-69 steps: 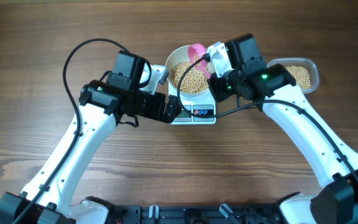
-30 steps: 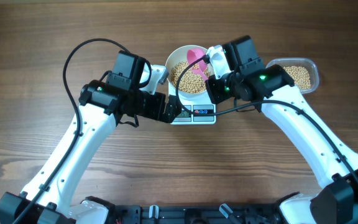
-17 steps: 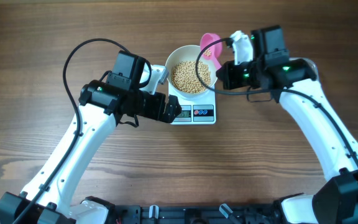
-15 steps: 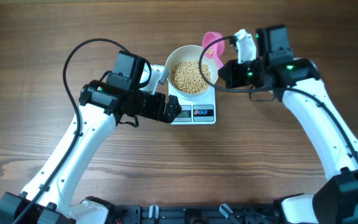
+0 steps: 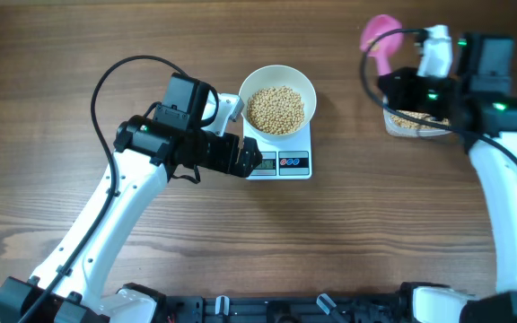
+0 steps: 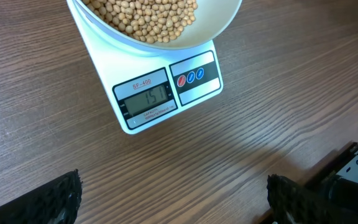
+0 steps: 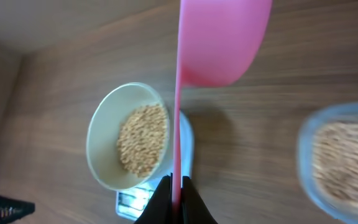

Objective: Scoop item into bowl and weigh 150g on scale
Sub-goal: 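Move the empty scoop right back to the soybean tub, then dip the scoop into the tub and lift a few soybeans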

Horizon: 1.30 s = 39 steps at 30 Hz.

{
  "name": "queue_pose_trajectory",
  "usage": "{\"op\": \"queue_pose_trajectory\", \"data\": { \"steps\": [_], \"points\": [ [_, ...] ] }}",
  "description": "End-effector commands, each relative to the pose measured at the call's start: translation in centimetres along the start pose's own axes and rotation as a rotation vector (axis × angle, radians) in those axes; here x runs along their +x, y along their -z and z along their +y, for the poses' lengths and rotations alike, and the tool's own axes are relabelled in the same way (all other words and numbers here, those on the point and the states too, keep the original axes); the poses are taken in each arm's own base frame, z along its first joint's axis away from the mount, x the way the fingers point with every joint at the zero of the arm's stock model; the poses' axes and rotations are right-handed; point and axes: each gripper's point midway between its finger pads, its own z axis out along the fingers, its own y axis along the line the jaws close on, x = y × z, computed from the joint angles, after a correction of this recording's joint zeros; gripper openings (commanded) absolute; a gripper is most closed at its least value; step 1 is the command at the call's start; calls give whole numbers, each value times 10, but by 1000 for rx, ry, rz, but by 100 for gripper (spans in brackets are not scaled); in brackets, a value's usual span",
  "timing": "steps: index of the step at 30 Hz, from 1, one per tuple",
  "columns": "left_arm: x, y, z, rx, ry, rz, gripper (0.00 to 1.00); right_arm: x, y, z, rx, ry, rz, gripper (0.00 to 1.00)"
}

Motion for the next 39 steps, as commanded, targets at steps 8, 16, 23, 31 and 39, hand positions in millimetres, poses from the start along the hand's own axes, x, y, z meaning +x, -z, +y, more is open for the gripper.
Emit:
{"op": "queue_pose_trajectory", "data": {
  "steps": [8,16,23,31,39],
  "points": [
    [-2,0,-2,10,-16,-1,100,15,61,-119,465,-44,37,4],
    [-2,0,-2,9,-16,-1,100,25,70,-139,637,130,136,4],
    [-2,0,-2,10,-16,-1,100,32,52,-136,690,255,231,4],
    [-2,0,-2,10,-16,-1,100,41,43,-151,793,297,323,4],
    [-2,0,-2,10,-16,-1,100,46,23,-126,611,224,291,4]
  ]
}}
